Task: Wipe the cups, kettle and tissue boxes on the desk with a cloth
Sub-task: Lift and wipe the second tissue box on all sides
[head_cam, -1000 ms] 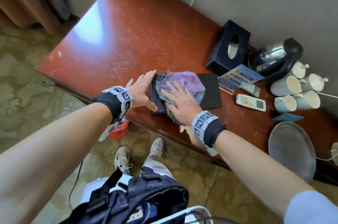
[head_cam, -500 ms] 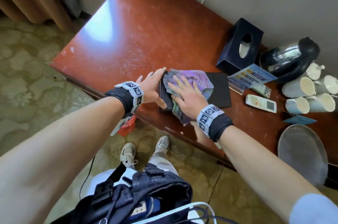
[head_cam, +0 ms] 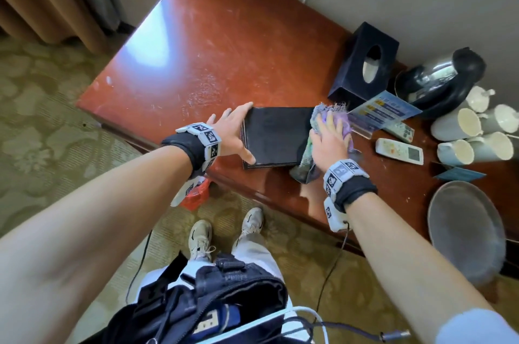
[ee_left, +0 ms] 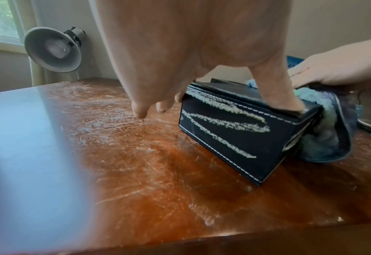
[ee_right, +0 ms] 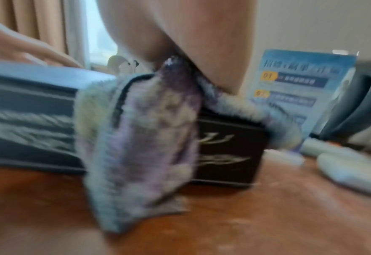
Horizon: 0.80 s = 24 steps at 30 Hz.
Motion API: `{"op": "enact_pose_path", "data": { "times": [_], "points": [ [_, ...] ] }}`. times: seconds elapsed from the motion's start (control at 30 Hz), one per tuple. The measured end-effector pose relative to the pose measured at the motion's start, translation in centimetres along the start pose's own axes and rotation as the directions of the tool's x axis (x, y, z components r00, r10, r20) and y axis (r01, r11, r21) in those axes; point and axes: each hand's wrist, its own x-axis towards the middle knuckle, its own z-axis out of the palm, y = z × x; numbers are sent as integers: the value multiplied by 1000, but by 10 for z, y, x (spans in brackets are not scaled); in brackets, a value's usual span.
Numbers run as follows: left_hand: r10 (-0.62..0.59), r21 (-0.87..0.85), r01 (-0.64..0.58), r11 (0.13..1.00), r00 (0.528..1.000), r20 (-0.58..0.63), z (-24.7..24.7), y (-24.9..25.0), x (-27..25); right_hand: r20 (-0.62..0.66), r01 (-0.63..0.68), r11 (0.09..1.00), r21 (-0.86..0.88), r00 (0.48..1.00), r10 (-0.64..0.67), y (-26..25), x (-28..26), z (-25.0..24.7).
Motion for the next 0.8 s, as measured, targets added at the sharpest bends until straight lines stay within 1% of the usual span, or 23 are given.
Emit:
{"op": "enact_pose_path", "data": {
  "times": [0.03,0.07,0.1,0.13,0.17,0.2,0.23,0.27,0.33,0.37,0.4,0.47,0.53,0.6,0.67,0.7,0.73,0.8],
  "points": [
    [1,8,-1,1000,1000,4,0,0,1,-1,73,997,-40,997,-73,-18,-9,6],
    [3,19,-3,1000,1000,6,0,0,2,11,182,982,-59,983,-181,-37,-20,14],
    [3,28,-4,1000,1000,8,-1,-1,3,42,287,957,-29,957,-286,-52,-31,22],
    [2,32,-3,999,1000,14,-1,-2,3,86,356,933,44,930,-359,-60,-41,25],
    [3,32,-4,999,1000,17,-1,-3,3,112,381,915,132,912,-396,-60,-45,24],
    [5,26,-5,1000,1000,14,-1,-2,2,126,377,907,186,907,-403,-54,-42,20],
    [2,12,-2,1000,1000,11,-1,-1,1,128,360,915,185,914,-385,-46,-37,15],
    [-8,-13,8,1000,1000,11,-1,1,-1,127,328,931,159,928,-349,-37,-30,10],
    [-43,-75,43,996,999,-1,0,2,-3,132,212,972,105,966,-225,-29,-13,2],
    [-61,-98,60,993,998,-8,2,2,-4,139,170,983,73,974,-179,-34,-5,2],
    [-74,-116,73,991,997,-6,3,2,-5,134,164,986,41,977,-168,-44,0,3],
    [-84,-131,83,988,996,-6,5,1,-5,114,229,973,3,967,-228,-73,2,7],
    [-78,-105,75,992,997,-19,4,1,-5,130,327,945,-3,937,-324,-97,2,11],
    [-76,-70,74,995,997,-25,3,1,-4,157,365,931,-6,920,-360,-104,2,12],
    [-80,-75,78,994,996,-27,3,2,-4,142,379,925,-27,918,-372,-92,7,8],
    [-84,-83,82,993,996,-28,2,2,-4,125,361,933,-19,926,-356,-79,11,4],
    [-89,-88,86,992,996,-25,2,3,-4,103,315,949,2,944,-313,-61,17,0],
    [-96,-94,94,991,995,-23,2,2,-3,64,186,983,5,981,-186,-12,31,-8]
  ]
}}
